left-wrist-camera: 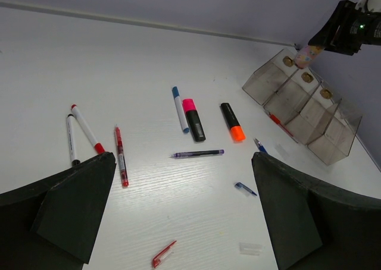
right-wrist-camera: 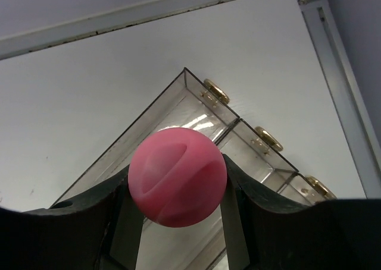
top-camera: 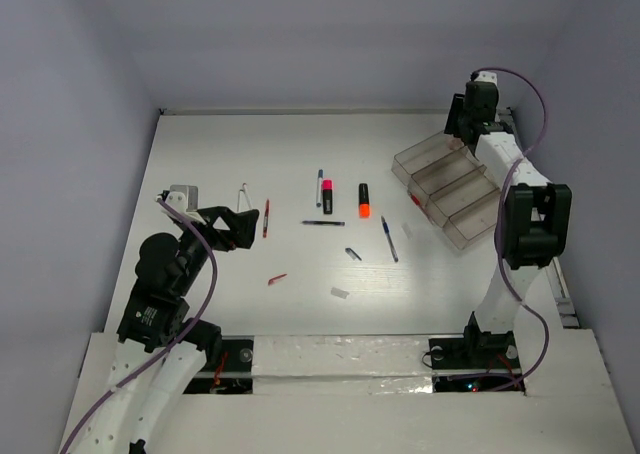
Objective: Sort the stationery into containers
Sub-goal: Place the stationery in the storage box.
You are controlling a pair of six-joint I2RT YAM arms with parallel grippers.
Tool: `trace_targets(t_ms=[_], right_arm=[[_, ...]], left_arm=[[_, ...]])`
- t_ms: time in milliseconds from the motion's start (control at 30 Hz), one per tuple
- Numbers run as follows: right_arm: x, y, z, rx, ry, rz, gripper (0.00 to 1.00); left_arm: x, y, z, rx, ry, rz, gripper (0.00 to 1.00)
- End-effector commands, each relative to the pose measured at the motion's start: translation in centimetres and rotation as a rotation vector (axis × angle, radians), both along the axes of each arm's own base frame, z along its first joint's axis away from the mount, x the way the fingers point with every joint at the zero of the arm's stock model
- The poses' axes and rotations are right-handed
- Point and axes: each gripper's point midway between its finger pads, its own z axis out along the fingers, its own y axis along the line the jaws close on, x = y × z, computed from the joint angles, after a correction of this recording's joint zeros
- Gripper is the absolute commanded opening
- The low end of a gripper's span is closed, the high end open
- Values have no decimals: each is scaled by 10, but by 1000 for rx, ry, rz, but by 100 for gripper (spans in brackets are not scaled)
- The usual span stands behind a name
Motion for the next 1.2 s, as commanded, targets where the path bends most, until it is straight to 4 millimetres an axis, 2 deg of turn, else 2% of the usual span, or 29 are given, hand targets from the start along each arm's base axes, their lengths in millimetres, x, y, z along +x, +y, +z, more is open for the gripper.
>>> trace_targets(t_ms=[0,33,200,367,467,600,733,800,867,1033,1100,1167], right_arm=[[21,4,39,3,-103,28,14],[24,5,31,5,-88,32,14],[33,11,17,25,-71,58,14],[39,13,17,34,-82,65,14],[40,12,10,29,-68,63,15],[39,11,-9,27,-39,55,20],[38,12,-26,36,-10,57,40],[38,13,-27,38,-13,57,46],[38,13,-25,38,-16,57,57],[36,13,2,36,-64,64,81],[34,15,14,46,-86,66,87],[29,19,37,64,-127,81,92]], left_arm=[[-1,-1,21,-20,-68,-9,99],[-1,-1,20,-18,-67,-9,99],[0,-1,20,-17,-64,-10,99],[1,-2,19,-16,-57,-10,99],[1,-2,18,-14,-55,-12,99],[2,-2,17,-13,-52,-14,99],[2,-2,17,-13,-52,-14,99],[2,-3,16,-11,-50,-15,99],[2,-3,16,-11,-50,-15,99],[1,-3,18,-13,-56,-18,99],[1,-3,18,-12,-57,-21,99],[1,-4,18,-12,-57,-23,99]])
